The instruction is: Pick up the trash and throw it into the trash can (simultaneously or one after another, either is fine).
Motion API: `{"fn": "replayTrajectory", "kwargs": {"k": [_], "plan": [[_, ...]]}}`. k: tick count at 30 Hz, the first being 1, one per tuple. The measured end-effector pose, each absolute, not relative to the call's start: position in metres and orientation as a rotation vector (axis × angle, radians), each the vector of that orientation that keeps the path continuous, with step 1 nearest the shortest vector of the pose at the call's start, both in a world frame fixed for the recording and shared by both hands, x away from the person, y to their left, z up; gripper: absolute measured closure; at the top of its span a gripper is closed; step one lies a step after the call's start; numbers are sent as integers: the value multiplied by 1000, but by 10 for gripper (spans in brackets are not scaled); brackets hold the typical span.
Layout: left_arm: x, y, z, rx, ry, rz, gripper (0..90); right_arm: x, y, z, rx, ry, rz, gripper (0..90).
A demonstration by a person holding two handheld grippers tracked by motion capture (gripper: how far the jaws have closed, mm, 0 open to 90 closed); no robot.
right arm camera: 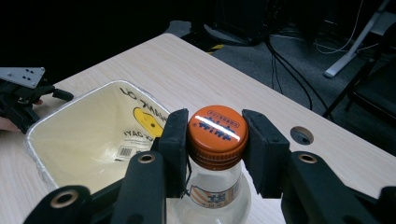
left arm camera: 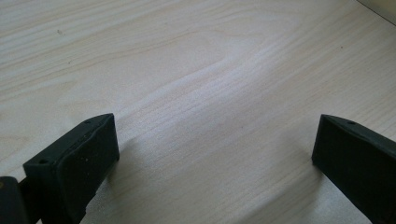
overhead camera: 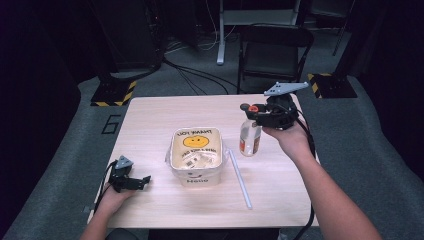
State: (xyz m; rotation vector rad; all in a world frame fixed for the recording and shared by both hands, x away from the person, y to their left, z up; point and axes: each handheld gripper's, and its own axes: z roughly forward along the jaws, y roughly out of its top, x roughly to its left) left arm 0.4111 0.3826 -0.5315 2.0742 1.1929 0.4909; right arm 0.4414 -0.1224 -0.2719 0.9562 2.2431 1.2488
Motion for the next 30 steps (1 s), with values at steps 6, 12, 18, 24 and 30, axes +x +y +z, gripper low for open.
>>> {"fn": "replayTrajectory", "kwargs": {"k": [6, 12, 18, 24, 30], "plan": [[411, 383, -532, 2074, 1192, 491, 4, 439, -121, -257, 930, 2239, 1255, 621], [411, 383, -532, 2073, 1192, 492, 4, 437, -118, -246, 907, 2235, 1261, 621], [412, 382, -532, 2068, 1193, 489, 4, 436, -114, -233, 879, 2231, 1267, 621], [412, 382, -532, 2073, 1191, 490, 4, 435, -110, -221, 866, 2229, 1292, 621], [412, 382, -531, 2077, 1191, 489, 4, 434, -105, -212, 848, 2228, 1301, 621]]}}
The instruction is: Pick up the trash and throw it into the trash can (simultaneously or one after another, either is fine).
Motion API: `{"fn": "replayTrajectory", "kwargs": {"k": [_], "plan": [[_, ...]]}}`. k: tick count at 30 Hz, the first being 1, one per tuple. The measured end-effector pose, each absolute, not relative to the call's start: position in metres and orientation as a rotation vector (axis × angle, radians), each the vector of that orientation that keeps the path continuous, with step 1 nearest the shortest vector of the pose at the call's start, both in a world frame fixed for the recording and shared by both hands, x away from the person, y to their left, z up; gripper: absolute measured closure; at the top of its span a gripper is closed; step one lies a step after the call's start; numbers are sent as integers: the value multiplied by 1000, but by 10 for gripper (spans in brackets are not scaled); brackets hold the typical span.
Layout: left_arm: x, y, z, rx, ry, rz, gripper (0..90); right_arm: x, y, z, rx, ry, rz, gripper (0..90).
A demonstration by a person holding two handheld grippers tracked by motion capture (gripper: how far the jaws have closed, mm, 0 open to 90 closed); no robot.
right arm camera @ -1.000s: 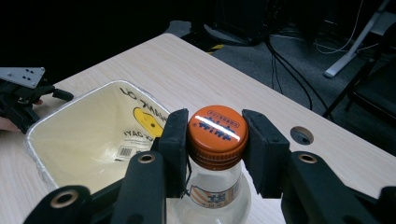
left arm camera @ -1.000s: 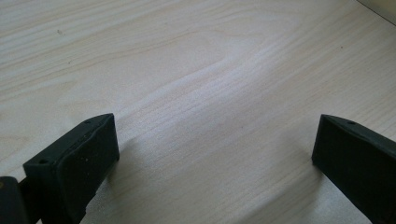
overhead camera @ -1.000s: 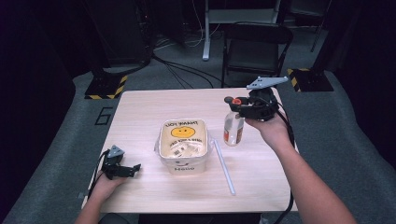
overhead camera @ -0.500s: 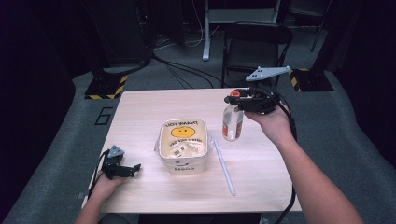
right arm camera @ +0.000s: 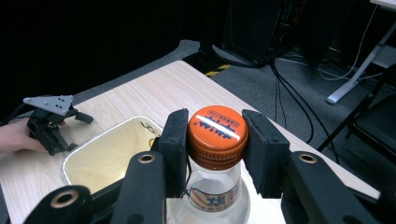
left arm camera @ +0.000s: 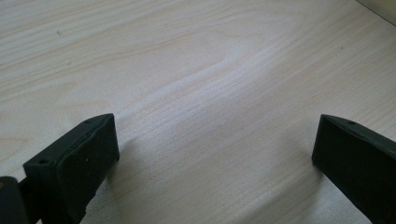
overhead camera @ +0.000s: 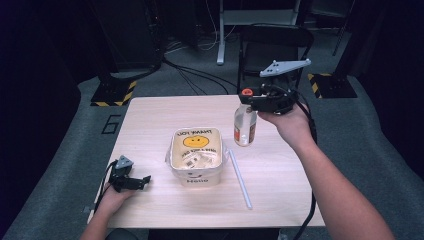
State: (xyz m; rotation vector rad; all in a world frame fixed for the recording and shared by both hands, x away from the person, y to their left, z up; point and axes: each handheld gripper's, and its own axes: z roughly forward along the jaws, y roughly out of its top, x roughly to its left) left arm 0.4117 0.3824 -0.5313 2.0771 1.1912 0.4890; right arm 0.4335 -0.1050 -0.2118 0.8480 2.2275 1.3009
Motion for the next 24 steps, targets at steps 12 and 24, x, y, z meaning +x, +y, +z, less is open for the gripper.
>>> {"fn": "replayTrajectory", "kwargs": {"k": [12, 24], "plan": [[412, 382, -531, 2077, 1191, 489, 4, 436, -81, -202, 792, 2251, 1316, 621], [412, 382, -531, 2077, 1192, 487, 4, 442, -54, -204, 756, 2278, 1344, 621]]}}
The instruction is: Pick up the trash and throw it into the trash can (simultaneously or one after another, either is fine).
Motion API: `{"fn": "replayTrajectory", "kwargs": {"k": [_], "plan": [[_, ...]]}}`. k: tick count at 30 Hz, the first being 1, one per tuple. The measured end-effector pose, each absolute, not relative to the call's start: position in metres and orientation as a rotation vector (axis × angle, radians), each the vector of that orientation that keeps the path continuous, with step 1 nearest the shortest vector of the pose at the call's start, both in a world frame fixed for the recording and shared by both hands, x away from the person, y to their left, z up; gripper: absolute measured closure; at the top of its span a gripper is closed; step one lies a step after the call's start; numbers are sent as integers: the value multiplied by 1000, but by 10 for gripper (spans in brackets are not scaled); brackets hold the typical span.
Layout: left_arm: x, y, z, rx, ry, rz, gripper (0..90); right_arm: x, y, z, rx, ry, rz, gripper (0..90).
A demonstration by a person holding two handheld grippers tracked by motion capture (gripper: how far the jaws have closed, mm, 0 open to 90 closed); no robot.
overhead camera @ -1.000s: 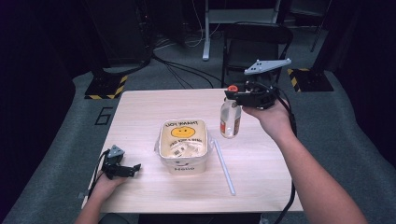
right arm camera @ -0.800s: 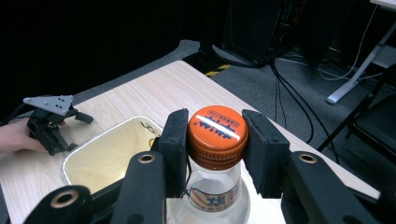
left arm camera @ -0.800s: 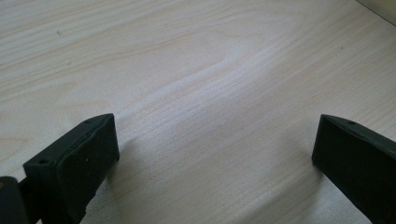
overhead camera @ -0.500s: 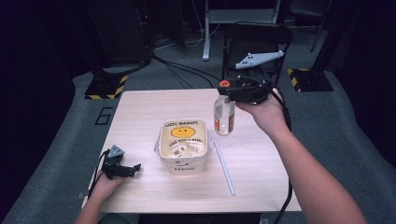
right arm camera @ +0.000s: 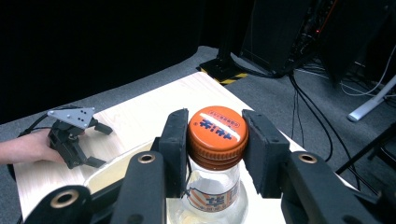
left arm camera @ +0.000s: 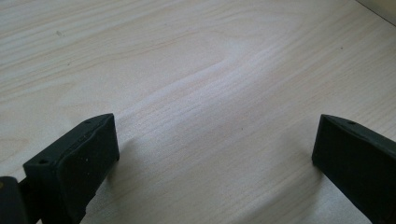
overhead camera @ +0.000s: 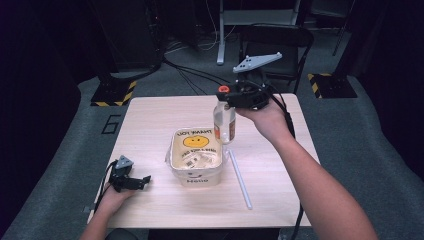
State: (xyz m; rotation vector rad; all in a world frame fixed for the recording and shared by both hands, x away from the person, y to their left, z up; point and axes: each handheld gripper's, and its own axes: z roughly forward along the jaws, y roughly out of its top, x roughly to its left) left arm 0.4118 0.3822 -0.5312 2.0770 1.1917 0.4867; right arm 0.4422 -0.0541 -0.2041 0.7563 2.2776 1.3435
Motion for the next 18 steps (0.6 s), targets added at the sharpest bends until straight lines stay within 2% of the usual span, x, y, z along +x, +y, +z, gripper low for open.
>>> {"fn": "replayTrajectory", "kwargs": {"k": [18], "plan": [[412, 382, -531, 2080, 1194, 481, 4, 446, -21, -207, 701, 2305, 1361, 621]]}}
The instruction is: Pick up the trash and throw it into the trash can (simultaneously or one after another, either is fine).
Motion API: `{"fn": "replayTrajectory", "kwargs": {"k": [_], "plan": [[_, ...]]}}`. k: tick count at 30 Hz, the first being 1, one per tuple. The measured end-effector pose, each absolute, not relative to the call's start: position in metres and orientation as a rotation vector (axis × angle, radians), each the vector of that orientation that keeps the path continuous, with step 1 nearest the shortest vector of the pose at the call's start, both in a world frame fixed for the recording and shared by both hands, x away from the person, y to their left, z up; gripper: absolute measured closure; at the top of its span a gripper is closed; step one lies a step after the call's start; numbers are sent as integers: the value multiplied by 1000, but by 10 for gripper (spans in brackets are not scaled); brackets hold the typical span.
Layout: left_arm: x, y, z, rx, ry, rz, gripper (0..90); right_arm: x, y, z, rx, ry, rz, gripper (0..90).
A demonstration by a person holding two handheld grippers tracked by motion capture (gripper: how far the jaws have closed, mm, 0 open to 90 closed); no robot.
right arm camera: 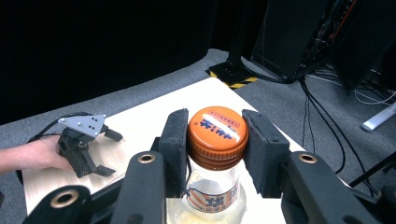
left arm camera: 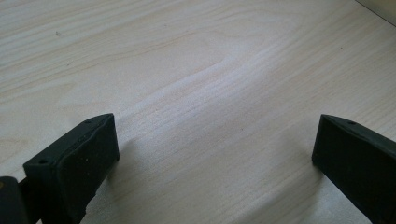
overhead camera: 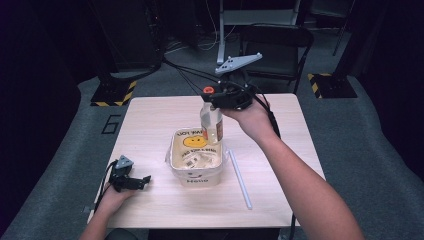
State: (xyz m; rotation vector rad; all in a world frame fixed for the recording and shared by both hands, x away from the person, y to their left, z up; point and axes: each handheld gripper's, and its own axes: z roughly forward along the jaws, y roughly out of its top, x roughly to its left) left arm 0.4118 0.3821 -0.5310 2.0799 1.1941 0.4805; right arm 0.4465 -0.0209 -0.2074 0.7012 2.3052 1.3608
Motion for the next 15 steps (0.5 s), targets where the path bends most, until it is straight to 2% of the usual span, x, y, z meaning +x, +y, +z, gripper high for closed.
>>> {"fn": "replayTrajectory", "kwargs": {"k": [15], "plan": [[412, 382, -531, 2080, 1193, 483, 4, 452, -6, -232, 721, 2330, 1345, 621]]}}
